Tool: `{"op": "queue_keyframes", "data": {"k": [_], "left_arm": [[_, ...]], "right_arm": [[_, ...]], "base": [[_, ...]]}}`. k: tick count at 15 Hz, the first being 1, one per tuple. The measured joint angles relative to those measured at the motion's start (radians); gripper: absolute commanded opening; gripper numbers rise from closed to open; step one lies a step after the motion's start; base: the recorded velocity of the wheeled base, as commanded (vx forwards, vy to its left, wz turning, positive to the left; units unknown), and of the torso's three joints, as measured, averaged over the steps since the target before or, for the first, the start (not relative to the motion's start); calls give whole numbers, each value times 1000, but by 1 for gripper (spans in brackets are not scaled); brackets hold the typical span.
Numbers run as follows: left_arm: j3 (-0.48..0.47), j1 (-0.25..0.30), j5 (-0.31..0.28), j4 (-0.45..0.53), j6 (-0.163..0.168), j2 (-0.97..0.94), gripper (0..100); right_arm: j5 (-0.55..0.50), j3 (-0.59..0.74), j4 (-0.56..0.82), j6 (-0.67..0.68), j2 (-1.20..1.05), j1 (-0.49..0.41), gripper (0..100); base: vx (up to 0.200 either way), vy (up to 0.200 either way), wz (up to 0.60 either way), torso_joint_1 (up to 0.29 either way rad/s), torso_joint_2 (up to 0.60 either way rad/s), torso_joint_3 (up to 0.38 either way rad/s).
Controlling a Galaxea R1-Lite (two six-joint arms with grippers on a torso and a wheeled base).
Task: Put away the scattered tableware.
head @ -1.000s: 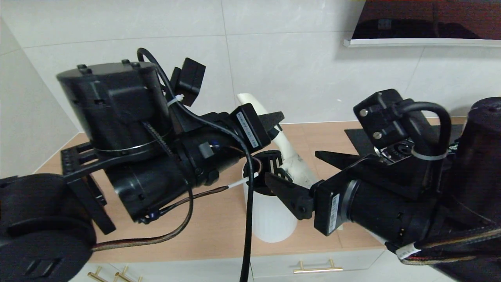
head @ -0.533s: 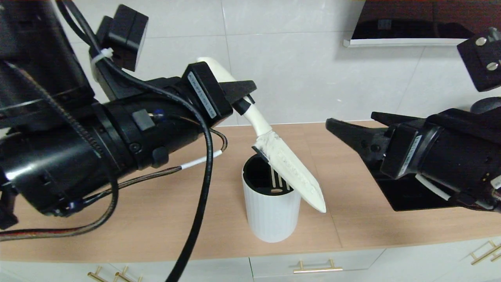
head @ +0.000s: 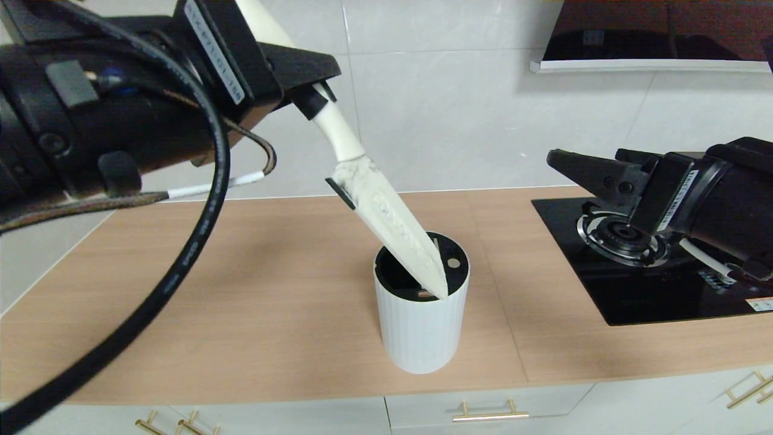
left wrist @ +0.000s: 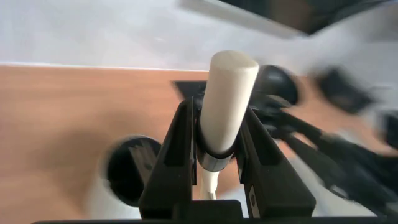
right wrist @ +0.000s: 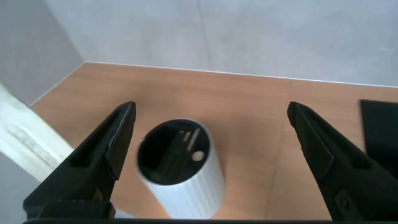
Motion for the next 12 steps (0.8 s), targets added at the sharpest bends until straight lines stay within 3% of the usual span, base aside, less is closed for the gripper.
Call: {"op": "queue_keyframes", "data": {"k": [2, 4, 5, 7, 9, 12], "left_arm": [[-139, -6, 125, 95, 68, 60, 0], [-258, -24, 316, 147, 180, 140, 0], [-295, -39, 369, 156, 219, 176, 0], [-335, -74, 400, 159, 240, 235, 0], [-349, -85, 422, 158, 243, 287, 0], [-357, -89, 507, 155, 239, 357, 0]], "right_arm": [[0, -1, 0, 0, 0, -13, 100], [1, -2, 0, 0, 0, -19, 100], [1, -2, -1, 0, 0, -27, 100], [22, -2, 0, 0, 1, -53, 100], [51, -4, -1, 0, 3, -84, 100], [53, -5, -1, 0, 12, -95, 100]], "base": [[0, 0, 0, 0, 0, 0], [0, 0, 0, 0, 0, 0], [0, 0, 0, 0, 0, 0], [0, 0, 0, 0, 0, 0], [0, 0, 0, 0, 0, 0], [0, 0, 0, 0, 0, 0]]}}
